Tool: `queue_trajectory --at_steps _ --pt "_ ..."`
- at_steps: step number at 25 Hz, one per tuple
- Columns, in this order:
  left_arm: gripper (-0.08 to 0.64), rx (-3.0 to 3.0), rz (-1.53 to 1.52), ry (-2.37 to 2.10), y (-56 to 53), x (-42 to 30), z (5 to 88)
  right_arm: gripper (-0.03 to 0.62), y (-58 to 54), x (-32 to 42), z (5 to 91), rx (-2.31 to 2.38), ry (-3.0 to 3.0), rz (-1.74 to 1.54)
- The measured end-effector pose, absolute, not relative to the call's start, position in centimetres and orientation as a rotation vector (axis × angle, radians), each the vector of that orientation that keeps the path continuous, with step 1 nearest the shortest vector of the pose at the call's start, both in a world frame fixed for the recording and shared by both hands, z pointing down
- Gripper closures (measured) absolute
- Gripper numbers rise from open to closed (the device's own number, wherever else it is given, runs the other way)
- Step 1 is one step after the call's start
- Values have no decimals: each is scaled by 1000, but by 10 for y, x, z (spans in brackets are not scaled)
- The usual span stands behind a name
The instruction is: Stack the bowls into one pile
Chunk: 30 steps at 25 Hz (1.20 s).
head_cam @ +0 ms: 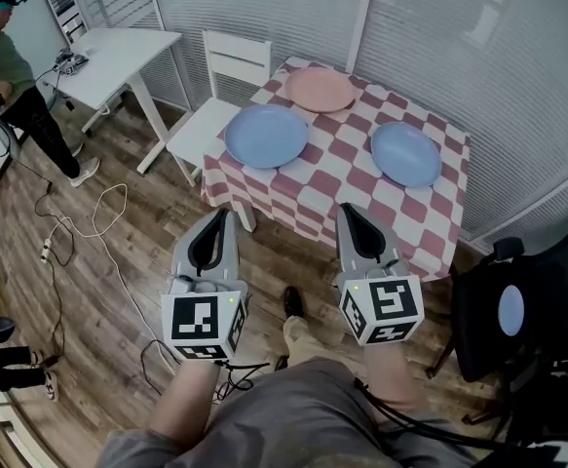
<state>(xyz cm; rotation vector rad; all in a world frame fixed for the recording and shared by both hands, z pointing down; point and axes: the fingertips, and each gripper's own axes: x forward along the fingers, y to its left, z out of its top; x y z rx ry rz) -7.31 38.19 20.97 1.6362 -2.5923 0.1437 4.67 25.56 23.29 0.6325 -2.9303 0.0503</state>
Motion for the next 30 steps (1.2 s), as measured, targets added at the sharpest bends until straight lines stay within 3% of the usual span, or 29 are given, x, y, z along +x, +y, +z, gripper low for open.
queue_trajectory --at_steps 16,30 --pt "560 1548 217 -2637 242 -211 204 568 105 -87 234 581 -2943 104" --pt "560 1572 200 -2691 184 -278 181 568 42 -139 213 635 -2982 52"
